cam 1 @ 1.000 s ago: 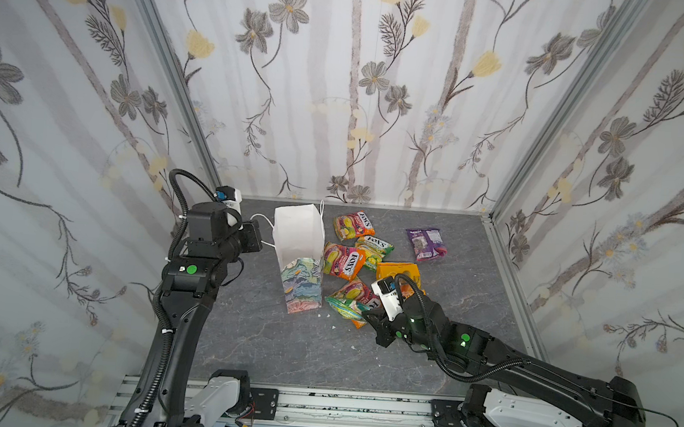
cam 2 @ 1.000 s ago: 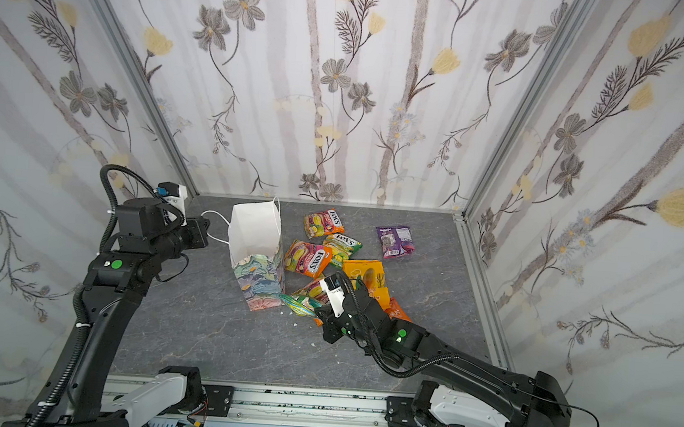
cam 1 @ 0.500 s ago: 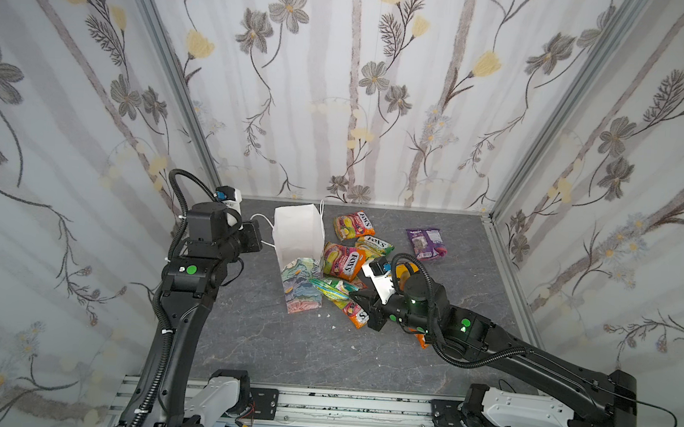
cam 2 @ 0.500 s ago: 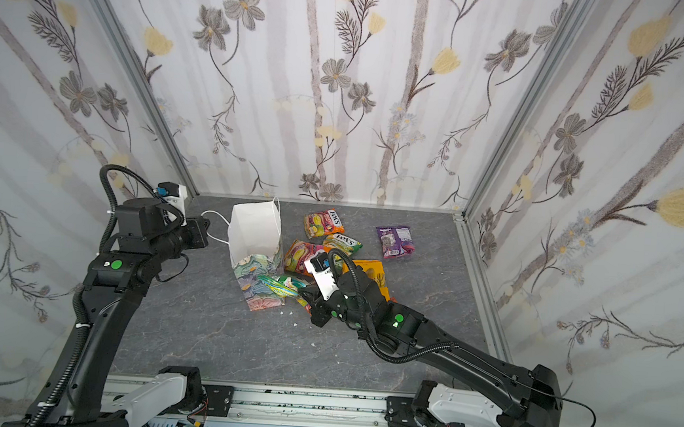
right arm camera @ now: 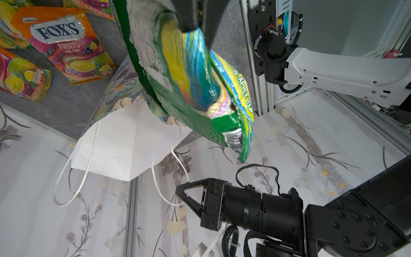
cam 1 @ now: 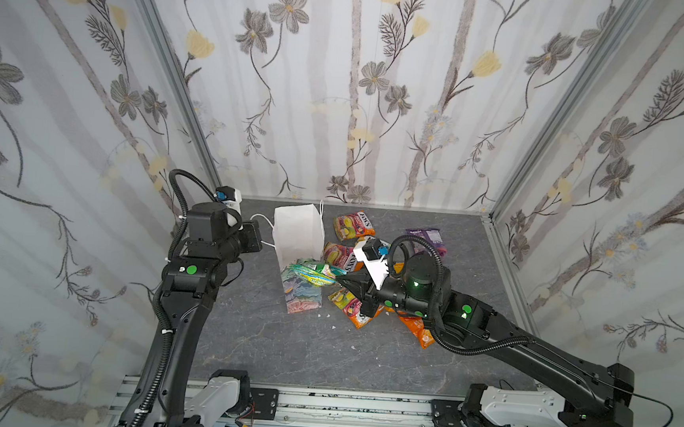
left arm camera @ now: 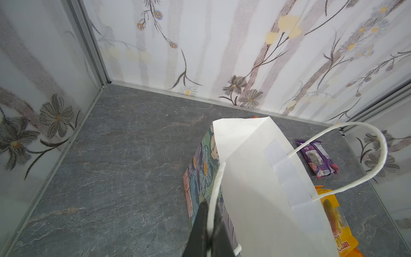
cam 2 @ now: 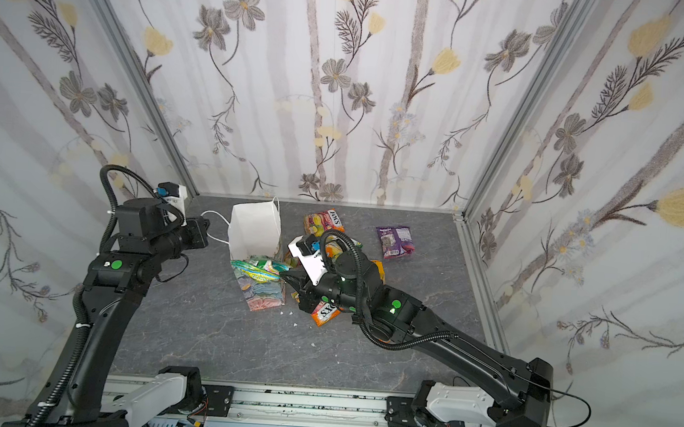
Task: Place the snacks into the paper bag
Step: Place the snack in the paper bag.
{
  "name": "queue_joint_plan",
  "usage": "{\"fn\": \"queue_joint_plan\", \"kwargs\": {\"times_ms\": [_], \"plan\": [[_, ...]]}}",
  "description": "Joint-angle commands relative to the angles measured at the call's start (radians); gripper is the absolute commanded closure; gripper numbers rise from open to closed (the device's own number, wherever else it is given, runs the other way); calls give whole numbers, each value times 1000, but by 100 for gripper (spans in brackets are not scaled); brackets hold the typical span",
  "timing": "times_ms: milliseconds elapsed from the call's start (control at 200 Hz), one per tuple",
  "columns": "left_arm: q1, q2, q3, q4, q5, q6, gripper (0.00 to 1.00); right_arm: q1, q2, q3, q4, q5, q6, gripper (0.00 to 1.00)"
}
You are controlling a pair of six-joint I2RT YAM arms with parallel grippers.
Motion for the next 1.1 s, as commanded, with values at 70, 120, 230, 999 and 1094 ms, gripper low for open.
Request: {"fn": "queue_joint_plan", "kwargs": {"times_ms": [70, 120, 230, 999, 1094], "plan": [[0, 0, -7, 21, -3, 3, 100, 2, 89, 153, 50, 0, 0, 100], [1, 0, -7, 23, 0, 1, 100, 3, 113, 192, 49, 6, 11, 100], [1, -3, -10, 23, 1, 0, 100, 6, 158, 264, 51, 68, 41, 100], [0, -22, -24, 26, 18, -7, 99, 152, 401, 410, 328, 614, 212, 100], [0, -22, -22, 23, 20, -5, 99, 152, 446, 431, 324, 648, 222, 100]]}}
